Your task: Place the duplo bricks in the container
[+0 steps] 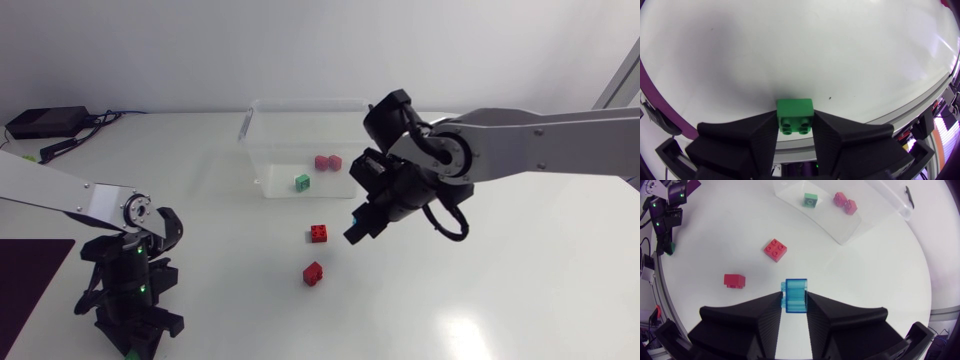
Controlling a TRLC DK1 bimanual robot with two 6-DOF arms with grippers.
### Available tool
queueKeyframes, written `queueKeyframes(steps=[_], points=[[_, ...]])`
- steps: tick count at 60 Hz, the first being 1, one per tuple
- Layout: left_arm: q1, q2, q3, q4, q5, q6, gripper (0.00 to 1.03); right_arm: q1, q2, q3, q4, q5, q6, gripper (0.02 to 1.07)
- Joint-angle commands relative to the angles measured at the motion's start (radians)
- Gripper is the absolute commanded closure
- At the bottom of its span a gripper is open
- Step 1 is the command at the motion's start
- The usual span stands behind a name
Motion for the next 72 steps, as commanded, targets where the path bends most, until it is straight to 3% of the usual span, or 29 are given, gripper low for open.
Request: queueKeyframes(steps=[1,19,33,40,46,54,57,62,72], points=[[0.001,-0.027,-0.014,0.042,0.013,-0.016,0.89,-0.011,-0.031,0.061,-0.006,0.004,0.021,0.85],[-0.036,-0.213,0.285,-0.05,0.016,-0.015,0.89,-0.057,0.042,0.354,0.011,0.004,0.059,0.85],[-0.054,-0.19,0.551,-0.003,0.088,-0.044,0.89,-0.103,0.274,0.59,0.018,0.004,0.086,0.84],[-0.059,-0.165,0.643,0.092,0.117,-0.065,0.89,-0.122,0.372,0.673,0.048,0.021,0.086,0.82],[-0.076,-0.151,0.709,0.161,0.137,-0.081,0.89,-0.139,0.45,0.753,0.046,0.038,0.087,0.69],[-0.108,-0.133,0.775,0.322,0.137,-0.113,0.87,-0.149,0.478,0.805,0.037,0.05,0.095,0.31],[-0.123,-0.116,0.799,0.353,0.139,-0.118,0.87,-0.149,0.455,0.793,0.034,0.053,0.095,0.22],[-0.16,-0.081,0.813,0.45,0.137,-0.119,0.86,-0.139,0.371,0.715,0.048,0.066,0.09,0.2],[-0.208,0.034,0.884,0.52,0.122,-0.121,0.81,-0.108,0.153,0.494,0.054,0.066,0.078,0.18]])
